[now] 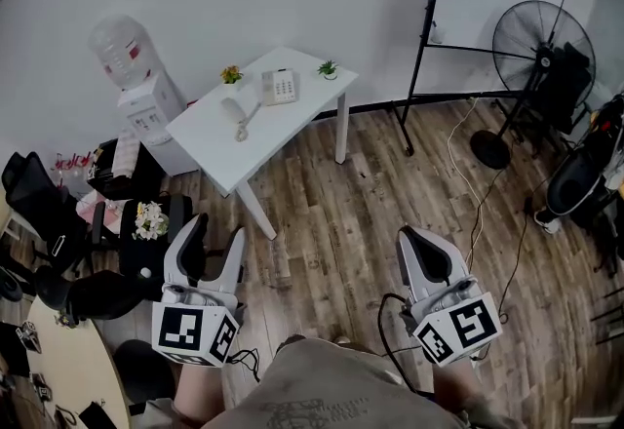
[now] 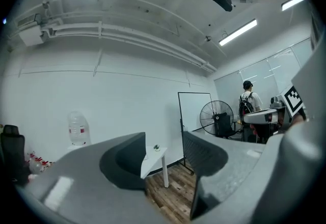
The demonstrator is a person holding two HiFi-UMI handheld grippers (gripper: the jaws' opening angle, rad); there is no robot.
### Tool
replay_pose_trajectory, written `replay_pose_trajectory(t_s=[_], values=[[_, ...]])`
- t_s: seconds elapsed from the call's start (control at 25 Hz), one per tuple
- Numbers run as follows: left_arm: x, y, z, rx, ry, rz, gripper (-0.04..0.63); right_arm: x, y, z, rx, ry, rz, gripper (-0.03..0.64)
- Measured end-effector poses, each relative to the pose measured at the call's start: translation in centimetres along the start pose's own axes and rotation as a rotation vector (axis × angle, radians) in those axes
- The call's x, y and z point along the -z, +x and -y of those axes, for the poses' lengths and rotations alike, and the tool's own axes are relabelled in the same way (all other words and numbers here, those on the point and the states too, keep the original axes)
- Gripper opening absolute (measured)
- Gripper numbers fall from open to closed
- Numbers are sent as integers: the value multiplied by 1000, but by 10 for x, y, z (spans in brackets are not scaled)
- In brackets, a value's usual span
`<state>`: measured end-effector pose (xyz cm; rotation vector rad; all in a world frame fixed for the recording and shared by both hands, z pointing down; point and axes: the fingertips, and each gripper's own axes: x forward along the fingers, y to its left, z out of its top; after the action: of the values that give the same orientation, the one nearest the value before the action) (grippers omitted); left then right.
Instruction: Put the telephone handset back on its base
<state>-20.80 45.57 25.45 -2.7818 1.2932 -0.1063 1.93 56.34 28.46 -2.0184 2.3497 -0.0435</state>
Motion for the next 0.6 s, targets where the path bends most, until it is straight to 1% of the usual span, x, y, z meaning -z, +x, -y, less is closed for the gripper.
replay_pose_trajectory(t_s=[0.12,0.28,0.44,0.6], values=[[9,1,9,-19,-7,-21,219,11,-7,12,-2,7,-22,29],[15,4,16,-18,-19,-34,219,18,-10,23,2,25,-35,29],[17,16,12,-21,-24,-29,219,19,6,29,-7,28,-34,29],[23,43,3,-15,-25,-23,219,21,31,34,-18,10,-30,29]])
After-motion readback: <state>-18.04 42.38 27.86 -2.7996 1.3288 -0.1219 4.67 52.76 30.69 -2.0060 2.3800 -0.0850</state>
